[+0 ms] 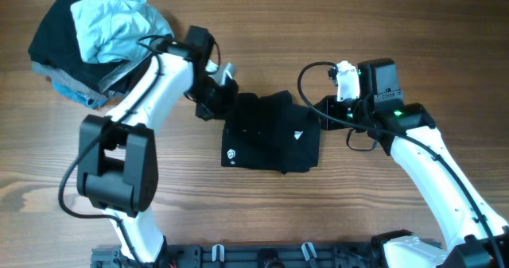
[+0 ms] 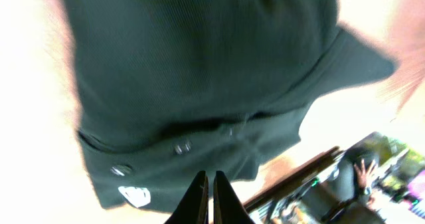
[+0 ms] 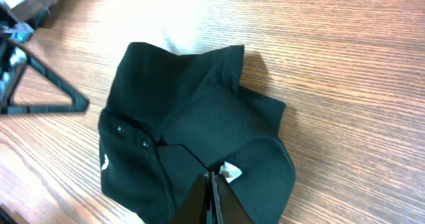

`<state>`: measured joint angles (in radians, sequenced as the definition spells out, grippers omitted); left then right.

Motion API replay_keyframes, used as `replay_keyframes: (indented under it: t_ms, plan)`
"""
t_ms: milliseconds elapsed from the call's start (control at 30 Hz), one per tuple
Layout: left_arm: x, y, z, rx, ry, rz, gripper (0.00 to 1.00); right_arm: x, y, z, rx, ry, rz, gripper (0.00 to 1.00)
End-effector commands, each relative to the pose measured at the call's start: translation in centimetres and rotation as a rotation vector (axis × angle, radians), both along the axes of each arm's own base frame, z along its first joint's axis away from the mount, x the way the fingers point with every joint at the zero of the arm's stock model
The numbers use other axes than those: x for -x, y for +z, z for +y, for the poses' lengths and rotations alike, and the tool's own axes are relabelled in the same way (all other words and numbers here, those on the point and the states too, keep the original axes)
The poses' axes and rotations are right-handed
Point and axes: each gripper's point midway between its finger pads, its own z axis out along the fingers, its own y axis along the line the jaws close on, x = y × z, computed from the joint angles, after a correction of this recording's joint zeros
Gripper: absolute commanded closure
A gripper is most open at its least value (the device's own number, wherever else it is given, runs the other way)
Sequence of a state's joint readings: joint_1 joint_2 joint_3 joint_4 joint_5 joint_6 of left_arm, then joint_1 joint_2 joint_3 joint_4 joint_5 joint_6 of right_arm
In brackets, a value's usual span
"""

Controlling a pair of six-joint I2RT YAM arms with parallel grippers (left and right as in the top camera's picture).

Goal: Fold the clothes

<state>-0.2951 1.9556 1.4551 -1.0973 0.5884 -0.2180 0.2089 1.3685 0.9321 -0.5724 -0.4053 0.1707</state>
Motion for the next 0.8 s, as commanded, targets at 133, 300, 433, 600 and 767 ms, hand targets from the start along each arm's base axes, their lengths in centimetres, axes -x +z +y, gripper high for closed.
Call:
replay_keyframes:
  t_ms: [133, 300, 433, 600, 767]
  plan:
    - [3.5, -6.7, 0.8, -0.239, 0.207, 0.114, 0.96, -0.2, -0.1, -0.8, 0.045, -0.018, -0.008, 0.92]
    - [-3.4, -9.1, 0.6, -0.215, 0.255, -0.182, 0.96, -0.5, 0.1, -0.7, 0.040, -0.018, -0.024, 0.92]
    - [-11.5, -5.5, -0.6, -0.067, 0.271, -0.520, 0.96, -1.0, 0.5, -0.6, 0.034, -0.019, -0.049, 0.92]
    - [-15.5, 0.3, -1.3, 0.011, 0.242, -0.623, 0.95, -2.7, 1.8, -0.2, 0.013, -0.024, -0.140, 0.82]
    - [-11.2, 2.2, -0.2, -0.072, 0.173, -0.408, 0.43, -4.2, -0.9, 0.2, 0.018, -0.012, -0.108, 0.80]
